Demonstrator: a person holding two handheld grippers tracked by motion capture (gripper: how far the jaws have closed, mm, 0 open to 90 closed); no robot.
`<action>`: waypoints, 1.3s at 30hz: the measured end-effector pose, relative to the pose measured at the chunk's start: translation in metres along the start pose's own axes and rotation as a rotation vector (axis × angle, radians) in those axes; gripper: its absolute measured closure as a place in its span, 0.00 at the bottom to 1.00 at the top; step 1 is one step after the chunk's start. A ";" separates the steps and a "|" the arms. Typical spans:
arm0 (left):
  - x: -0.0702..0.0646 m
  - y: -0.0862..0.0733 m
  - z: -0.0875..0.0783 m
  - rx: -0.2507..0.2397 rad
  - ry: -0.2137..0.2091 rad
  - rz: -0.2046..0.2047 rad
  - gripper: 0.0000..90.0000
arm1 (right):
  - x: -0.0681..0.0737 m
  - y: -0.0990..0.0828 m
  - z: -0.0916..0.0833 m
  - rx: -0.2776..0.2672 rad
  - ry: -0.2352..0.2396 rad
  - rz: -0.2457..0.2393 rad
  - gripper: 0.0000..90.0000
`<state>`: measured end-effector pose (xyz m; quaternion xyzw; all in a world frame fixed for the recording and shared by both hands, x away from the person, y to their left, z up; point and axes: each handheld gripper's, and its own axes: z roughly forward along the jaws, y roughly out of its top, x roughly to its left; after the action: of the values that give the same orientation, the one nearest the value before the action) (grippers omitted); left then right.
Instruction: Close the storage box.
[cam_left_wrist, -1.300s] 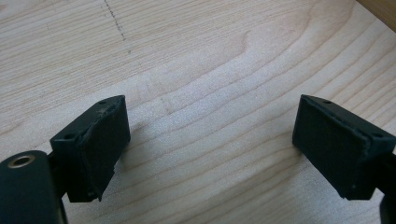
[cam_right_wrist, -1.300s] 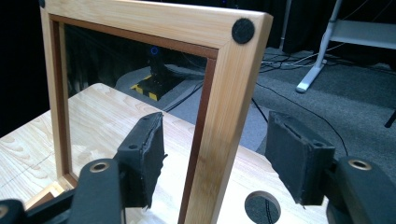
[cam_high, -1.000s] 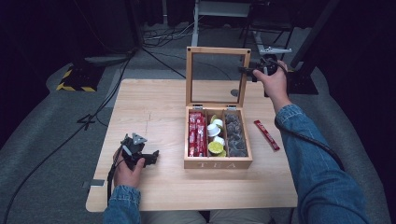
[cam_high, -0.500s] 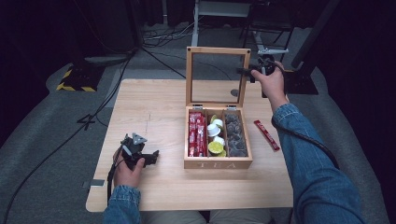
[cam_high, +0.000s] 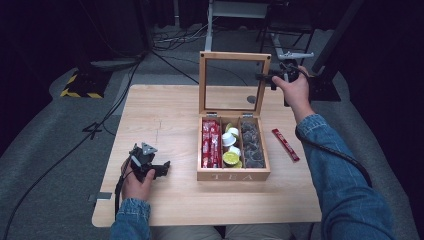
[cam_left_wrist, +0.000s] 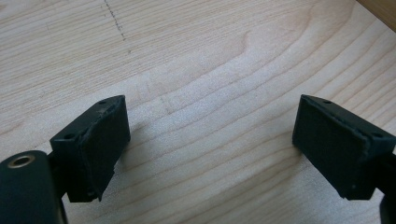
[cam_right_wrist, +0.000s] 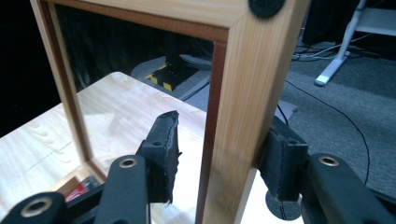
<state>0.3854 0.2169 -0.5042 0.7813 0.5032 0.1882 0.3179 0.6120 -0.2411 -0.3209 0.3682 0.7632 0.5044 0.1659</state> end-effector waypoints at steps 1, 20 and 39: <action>0.000 0.000 0.000 0.000 0.000 0.000 0.13 | 0.002 0.000 -0.003 -0.002 0.004 -0.002 0.58; 0.000 0.001 0.001 0.002 -0.002 0.002 0.12 | 0.046 0.000 -0.057 0.074 0.047 -0.076 0.58; 0.000 0.001 0.001 0.002 -0.003 -0.001 0.12 | 0.080 -0.013 -0.093 0.112 0.036 -0.122 0.52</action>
<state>0.3863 0.2168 -0.5043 0.7817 0.5031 0.1865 0.3180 0.4949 -0.2455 -0.2829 0.3207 0.8141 0.4563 0.1617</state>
